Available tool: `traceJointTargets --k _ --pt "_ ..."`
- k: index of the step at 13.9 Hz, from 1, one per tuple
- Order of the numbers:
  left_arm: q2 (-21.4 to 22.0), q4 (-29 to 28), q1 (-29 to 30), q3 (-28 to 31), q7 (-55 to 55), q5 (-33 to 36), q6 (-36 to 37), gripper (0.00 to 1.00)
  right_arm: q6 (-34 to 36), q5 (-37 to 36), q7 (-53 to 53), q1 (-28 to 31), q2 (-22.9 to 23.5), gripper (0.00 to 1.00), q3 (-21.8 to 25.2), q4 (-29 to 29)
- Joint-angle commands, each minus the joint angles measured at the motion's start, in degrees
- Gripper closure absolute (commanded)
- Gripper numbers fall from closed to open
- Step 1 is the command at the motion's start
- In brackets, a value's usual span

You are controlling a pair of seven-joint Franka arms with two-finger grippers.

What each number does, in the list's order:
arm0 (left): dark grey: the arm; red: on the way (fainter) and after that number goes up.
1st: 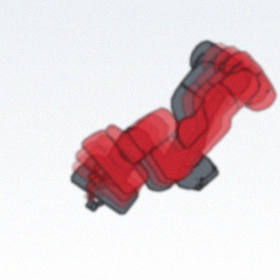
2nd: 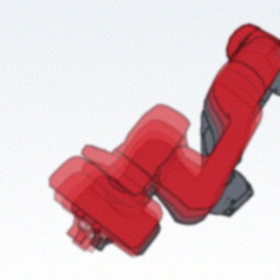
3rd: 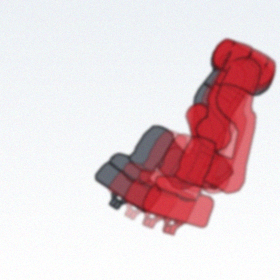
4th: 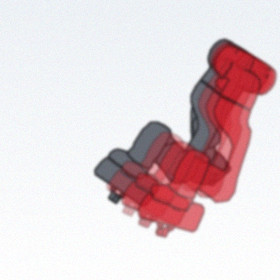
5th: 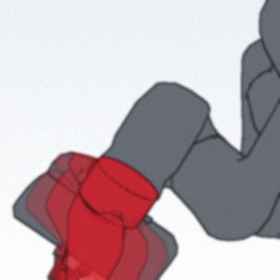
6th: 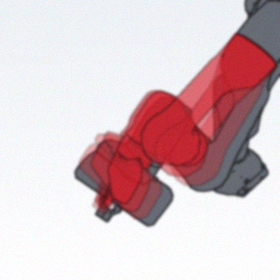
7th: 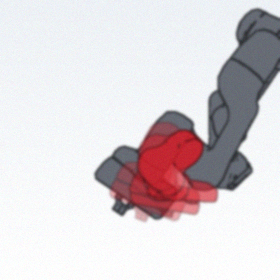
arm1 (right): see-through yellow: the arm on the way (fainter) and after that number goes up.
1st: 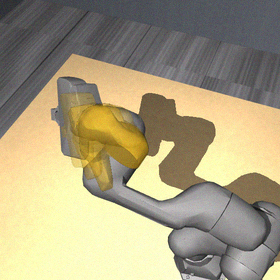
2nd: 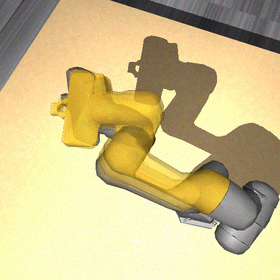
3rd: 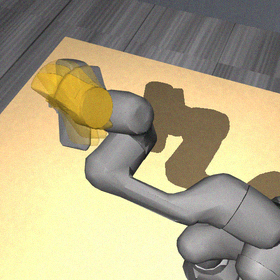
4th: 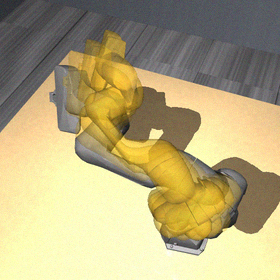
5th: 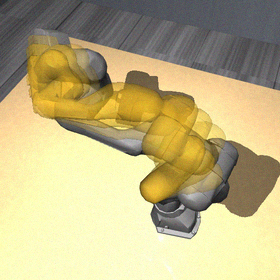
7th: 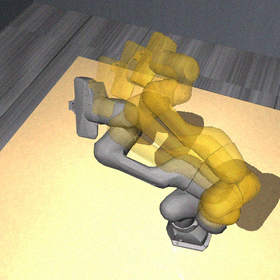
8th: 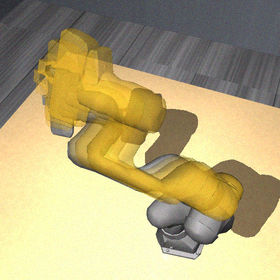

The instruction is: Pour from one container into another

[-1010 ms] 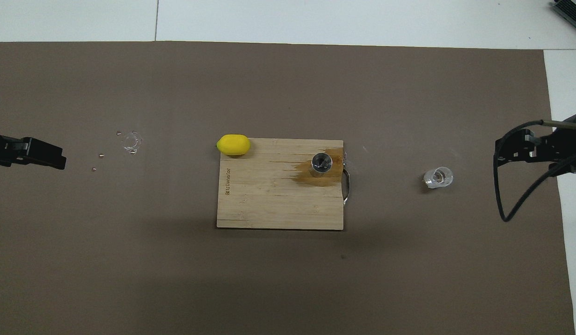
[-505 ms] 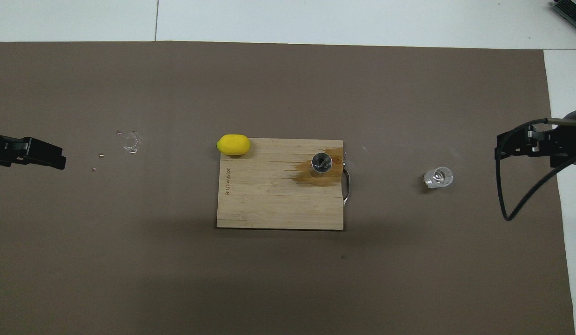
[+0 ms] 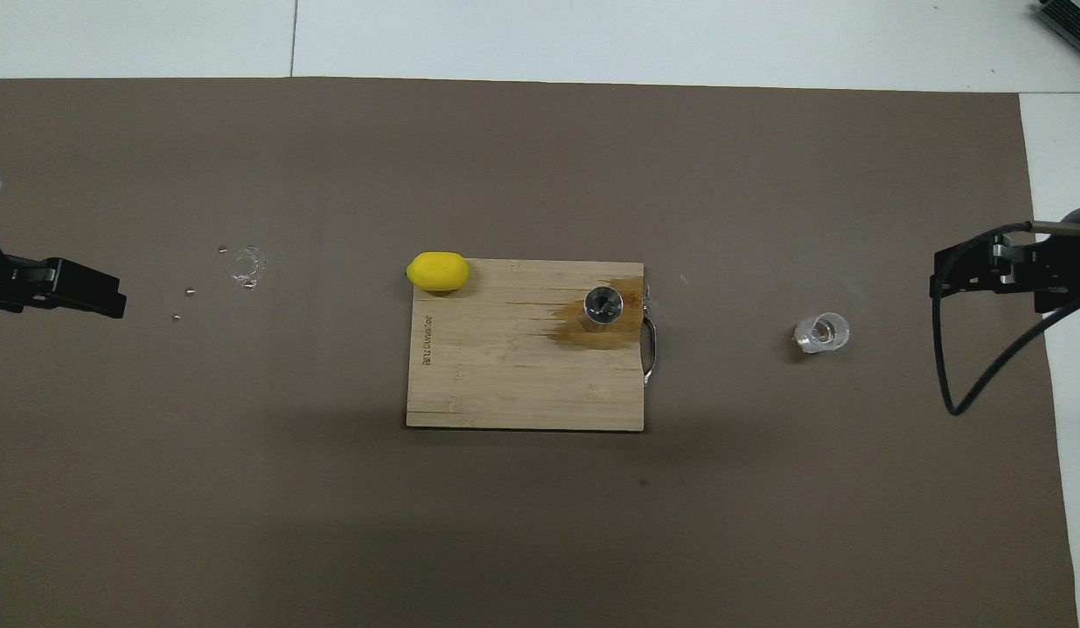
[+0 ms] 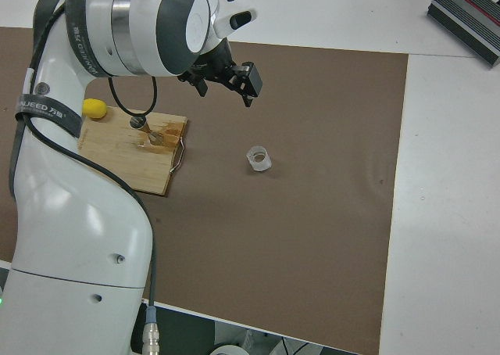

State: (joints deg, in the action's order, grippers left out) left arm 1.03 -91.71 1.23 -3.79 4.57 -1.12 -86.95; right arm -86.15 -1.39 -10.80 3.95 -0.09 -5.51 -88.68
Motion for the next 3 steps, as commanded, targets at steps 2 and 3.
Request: traceJointTargets --k 2,3 --pt "1.08 -0.66 0.61 -0.43 0.27 0.24 0.03 0.0 -0.33 0.87 1.57 0.27 -1.58 0.0 -0.11 -1.84" --pt "1.08 -0.66 0.61 -0.43 0.27 0.24 0.03 0.0 -0.33 0.87 1.66 0.27 -1.58 0.0 -0.11 -1.93"
